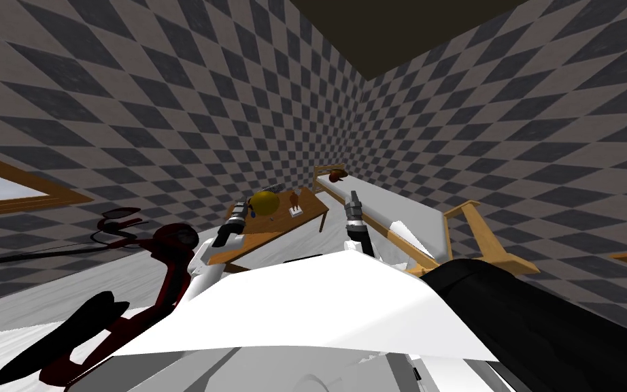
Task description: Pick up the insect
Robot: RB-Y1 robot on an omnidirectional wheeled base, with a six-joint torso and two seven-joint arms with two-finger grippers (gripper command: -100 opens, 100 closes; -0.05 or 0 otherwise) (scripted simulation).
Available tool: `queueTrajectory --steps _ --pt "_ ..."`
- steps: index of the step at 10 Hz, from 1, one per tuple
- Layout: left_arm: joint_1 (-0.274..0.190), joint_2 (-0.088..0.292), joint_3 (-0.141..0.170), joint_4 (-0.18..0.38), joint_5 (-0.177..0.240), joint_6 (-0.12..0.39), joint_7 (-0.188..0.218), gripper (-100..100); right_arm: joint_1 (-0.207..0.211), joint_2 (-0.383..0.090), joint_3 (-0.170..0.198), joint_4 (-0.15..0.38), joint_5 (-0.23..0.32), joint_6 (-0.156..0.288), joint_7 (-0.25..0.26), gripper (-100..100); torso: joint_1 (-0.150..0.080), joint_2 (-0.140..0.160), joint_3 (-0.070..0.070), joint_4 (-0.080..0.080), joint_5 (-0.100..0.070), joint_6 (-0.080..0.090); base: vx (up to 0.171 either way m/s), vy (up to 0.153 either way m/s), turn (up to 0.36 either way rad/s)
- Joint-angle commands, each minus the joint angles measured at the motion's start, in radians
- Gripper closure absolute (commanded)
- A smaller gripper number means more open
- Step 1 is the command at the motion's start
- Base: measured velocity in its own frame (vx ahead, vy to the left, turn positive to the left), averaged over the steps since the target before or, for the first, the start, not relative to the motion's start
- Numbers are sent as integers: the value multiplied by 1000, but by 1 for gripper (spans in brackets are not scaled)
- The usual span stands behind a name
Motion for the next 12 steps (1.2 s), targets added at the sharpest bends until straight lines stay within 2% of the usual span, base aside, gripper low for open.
queueTrajectory --steps 1,3,4,6,9,11,12 --pt "-21 14 5 49 1 25 5 -100 0 0 0 0 0 0 0 0 0 0 0 0 0 0 -12 -17 -56" --pt "-58 36 8 117 3 75 10 -100 0 0 0 0 0 0 0 0 0 0 0 0 0 0 -23 -15 -117" --pt "-58 36 8 125 3 75 10 -100 0 0 0 0 0 0 0 0 0 0 0 0 0 0 -24 -4 -40" --pt "-86 54 3 189 7 118 13 -100 0 0 0 0 0 0 0 0 1 0 0 0 0 0 -17 2 -99" --pt "-98 62 -3 230 9 137 13 -100 0 0 0 0 0 0 0 0 1 0 0 0 0 0 -9 9 -77" --pt "-116 76 -21 292 16 172 12 -100 0 0 0 0 0 0 0 0 2 -1 0 0 0 0 -1 20 -156" --pt "-116 76 -21 296 16 172 12 -100 0 0 0 0 0 0 0 0 2 -1 -1 0 1 0 1 26 -80"
